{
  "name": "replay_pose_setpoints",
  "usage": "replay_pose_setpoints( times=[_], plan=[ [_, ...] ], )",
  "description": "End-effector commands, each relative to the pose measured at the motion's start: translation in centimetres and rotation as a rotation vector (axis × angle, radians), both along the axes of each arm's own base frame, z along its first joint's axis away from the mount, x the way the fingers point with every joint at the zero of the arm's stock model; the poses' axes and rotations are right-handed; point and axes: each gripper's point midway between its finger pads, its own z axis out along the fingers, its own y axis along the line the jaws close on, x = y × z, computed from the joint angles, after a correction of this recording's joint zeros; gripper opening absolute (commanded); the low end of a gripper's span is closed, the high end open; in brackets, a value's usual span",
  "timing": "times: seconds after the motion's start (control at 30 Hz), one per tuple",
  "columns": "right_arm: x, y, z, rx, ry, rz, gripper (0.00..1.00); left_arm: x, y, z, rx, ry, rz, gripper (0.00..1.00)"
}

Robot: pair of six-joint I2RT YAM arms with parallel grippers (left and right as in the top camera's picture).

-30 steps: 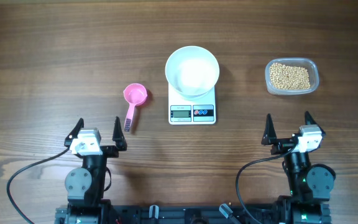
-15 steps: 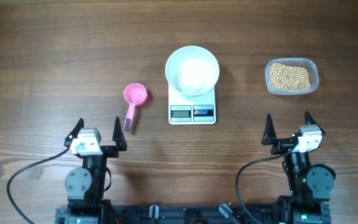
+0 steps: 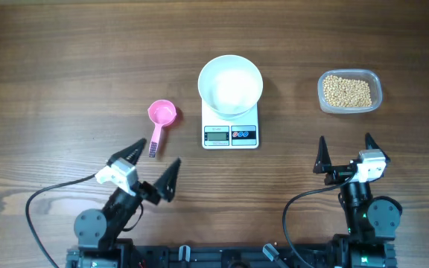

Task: Scoop item into bowl and weigh 150g on scale
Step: 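Reach the left gripper to the pink scoop's handle, then grasp the pink scoop handle with the left gripper and lift it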

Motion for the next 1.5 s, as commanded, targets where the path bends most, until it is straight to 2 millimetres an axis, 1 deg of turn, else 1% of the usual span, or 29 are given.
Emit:
replay_pose_setpoints(
  times=[0.0,0.03,0.1,0.13,0.17,0.2,0.23,0.3,0.33,0.37,0.4,0.43,0.47,0.5,0.53,0.57,0.63,0.7,0.73,0.8,0.9,0.93,1.0,1.1,1.2,1.23,1.27,1.33,1.47],
  plan=[
    [0.0,-0.1,0.2,0.005,-0.011,-0.009,1.0,-3.3,-1.6,5.8,-0.105,-0.187,-0.163,1.0],
    [0.0,-0.1,0.2,0.005,-0.011,-0.009,1.0,-3.4,-0.7,8.1,-0.129,-0.249,-0.1,1.0],
    [0.0,-0.1,0.2,0.005,-0.011,-0.009,1.0,-2.8,1.4,11.5,-0.151,-0.284,0.047,1.0],
    [0.0,-0.1,0.2,0.005,-0.011,-0.009,1.0,-2.4,1.9,12.5,-0.128,-0.277,0.092,1.0],
    [0.0,-0.1,0.2,0.005,-0.011,-0.009,1.0,-1.5,2.5,13.3,-0.103,-0.197,0.144,1.0],
    [0.0,-0.1,0.2,0.005,-0.011,-0.009,1.0,-0.3,3.2,13.0,-0.097,-0.073,0.196,1.0],
    [0.0,-0.1,0.2,0.005,-0.011,-0.009,1.0,1.1,4.1,11.8,-0.069,0.109,0.265,1.0],
    [0.0,-0.1,0.2,0.005,-0.011,-0.009,1.0,3.4,4.6,8.2,0.085,0.432,0.301,1.0],
    [0.0,-0.1,0.2,0.005,-0.011,-0.009,1.0,4.3,4.4,6.8,0.118,0.557,0.288,1.0],
    [0.0,-0.1,0.2,0.005,-0.011,-0.009,1.0,5.2,4.1,5.8,0.13,0.638,0.27,1.0],
    [0.0,-0.1,0.2,0.005,-0.011,-0.009,1.0,6.0,3.8,3.9,0.15,0.75,0.25,1.0],
    [0.0,-0.1,0.2,0.005,-0.011,-0.009,1.0,6.9,4.2,1.6,0.187,0.835,0.271,1.0],
    [0.0,-0.1,0.2,0.005,-0.011,-0.009,1.0,7.3,4.5,0.4,0.184,0.885,0.29,1.0],
    [0.0,-0.1,0.2,0.005,-0.011,-0.009,1.0,7.9,5.5,-1.3,0.136,0.976,0.356,1.0],
    [0.0,-0.1,0.2,0.005,-0.011,-0.009,0.99,8.5,6.7,-2.6,0.072,1.055,0.435,1.0],
    [0.0,-0.1,0.2,0.005,-0.011,-0.009,1.0,9.0,8.1,-4.6,0.019,1.143,0.498,1.0],
    [0.0,-0.1,0.2,0.005,-0.011,-0.009,1.0,9.3,9.0,-7.1,-0.015,1.249,0.51,1.0],
    [0.0,-0.1,0.2,0.005,-0.011,-0.009,1.0,9.2,9.5,-9.8,0.044,1.329,0.497,1.0],
    [0.0,-0.1,0.2,0.005,-0.011,-0.009,1.0,9.3,9.7,-10.7,0.052,1.356,0.497,1.0],
    [0.0,-0.1,0.2,0.005,-0.011,-0.009,1.0,9.2,10.0,-13.4,0.076,1.441,0.49,1.0],
    [0.0,-0.1,0.2,0.005,-0.011,-0.009,1.0,9.3,8.0,-16.7,0.107,1.513,0.304,1.0],
    [0.0,-0.1,0.2,0.005,-0.011,-0.009,1.0,9.3,7.5,-17.6,0.105,1.529,0.258,1.0],
    [0.0,-0.1,0.2,0.005,-0.011,-0.009,1.0,9.4,7.3,-19.2,0.111,1.551,0.229,1.0],
    [0.0,-0.1,0.2,0.005,-0.011,-0.009,1.0,10.2,6.3,-20.5,0.095,1.536,0.14,0.99],
    [0.0,-0.1,0.2,0.005,-0.011,-0.009,1.0,11.2,5.6,-20.1,0.069,1.485,0.095,0.9],
    [0.0,-0.1,0.2,0.005,-0.011,-0.009,1.0,11.3,5.2,-19.8,0.06,1.47,0.067,0.89],
    [0.0,-0.1,0.2,0.005,-0.011,-0.009,1.0,11.4,5.0,-19.7,0.048,1.465,0.053,0.85],
    [0.0,-0.1,0.2,0.005,-0.011,-0.009,1.0,11.2,4.9,-19.7,0.043,1.473,0.046,0.76],
    [0.0,-0.1,0.2,0.005,-0.011,-0.009,1.0,10.8,4.4,-20.3,0.043,1.499,0.029,0.7]
  ],
)
